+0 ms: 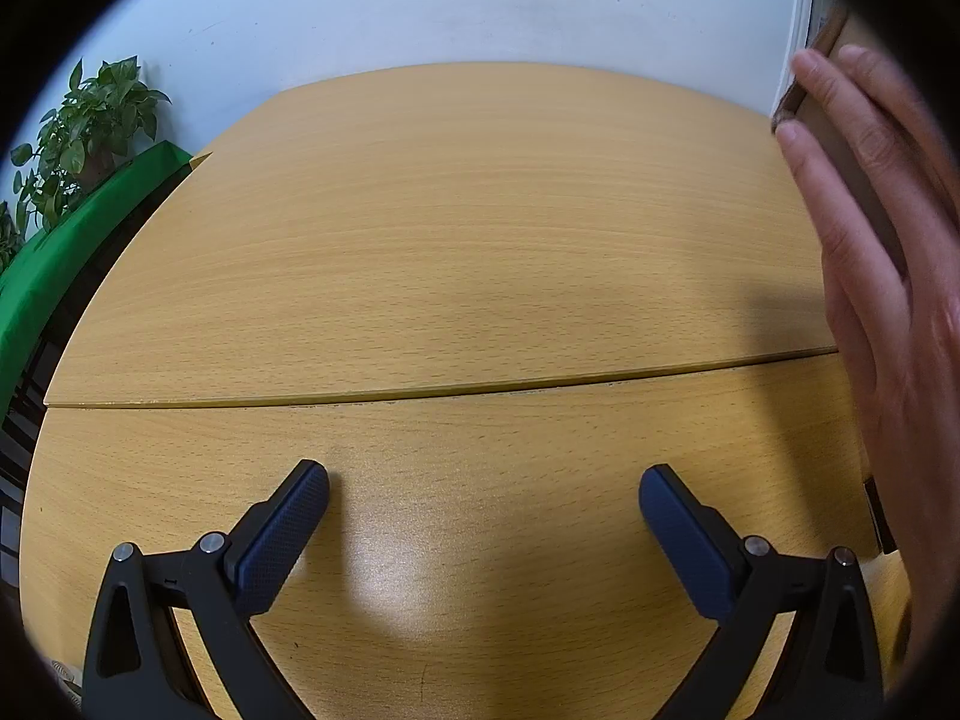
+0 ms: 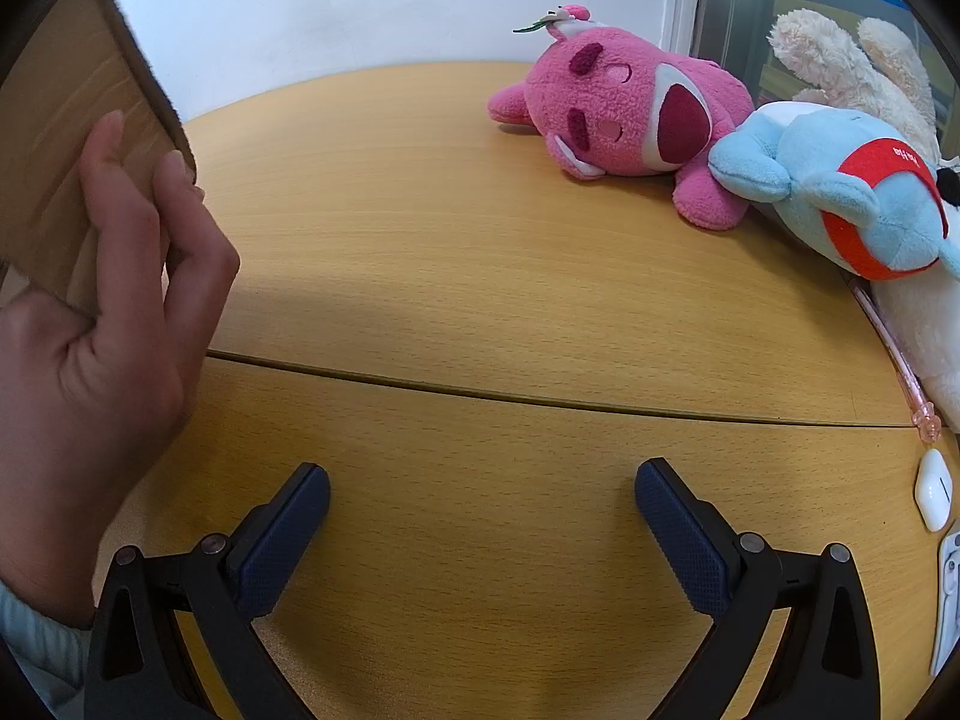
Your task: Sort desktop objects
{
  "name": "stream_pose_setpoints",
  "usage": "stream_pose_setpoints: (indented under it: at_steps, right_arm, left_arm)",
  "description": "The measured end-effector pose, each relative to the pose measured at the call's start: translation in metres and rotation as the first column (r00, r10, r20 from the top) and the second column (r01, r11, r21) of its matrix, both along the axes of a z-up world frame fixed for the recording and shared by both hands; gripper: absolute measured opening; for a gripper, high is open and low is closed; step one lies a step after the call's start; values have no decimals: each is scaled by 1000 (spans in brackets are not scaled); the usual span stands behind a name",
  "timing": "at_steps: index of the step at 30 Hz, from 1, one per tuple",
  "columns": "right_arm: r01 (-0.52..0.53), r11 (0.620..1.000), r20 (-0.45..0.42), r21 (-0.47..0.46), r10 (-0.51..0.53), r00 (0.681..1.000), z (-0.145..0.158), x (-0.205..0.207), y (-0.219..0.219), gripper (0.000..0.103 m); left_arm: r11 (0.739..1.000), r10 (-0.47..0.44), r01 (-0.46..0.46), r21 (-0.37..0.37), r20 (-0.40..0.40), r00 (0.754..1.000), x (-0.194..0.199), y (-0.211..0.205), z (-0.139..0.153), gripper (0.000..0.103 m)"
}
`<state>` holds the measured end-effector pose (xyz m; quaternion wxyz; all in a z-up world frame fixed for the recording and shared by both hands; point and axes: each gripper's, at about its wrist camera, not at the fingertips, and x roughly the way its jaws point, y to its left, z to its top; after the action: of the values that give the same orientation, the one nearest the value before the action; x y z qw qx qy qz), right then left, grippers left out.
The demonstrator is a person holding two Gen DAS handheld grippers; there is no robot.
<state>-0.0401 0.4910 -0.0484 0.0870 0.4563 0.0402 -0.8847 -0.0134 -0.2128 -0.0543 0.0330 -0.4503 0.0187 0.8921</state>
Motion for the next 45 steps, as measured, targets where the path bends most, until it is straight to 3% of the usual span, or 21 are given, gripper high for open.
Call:
stream_pose_setpoints:
  at_steps: [45]
  right_arm:
    - [-3, 1000, -1, 0, 3, 1000, 5, -1, 4, 103]
  left_arm:
    - [1000, 1, -1, -1, 0, 1000, 0, 0, 0, 103]
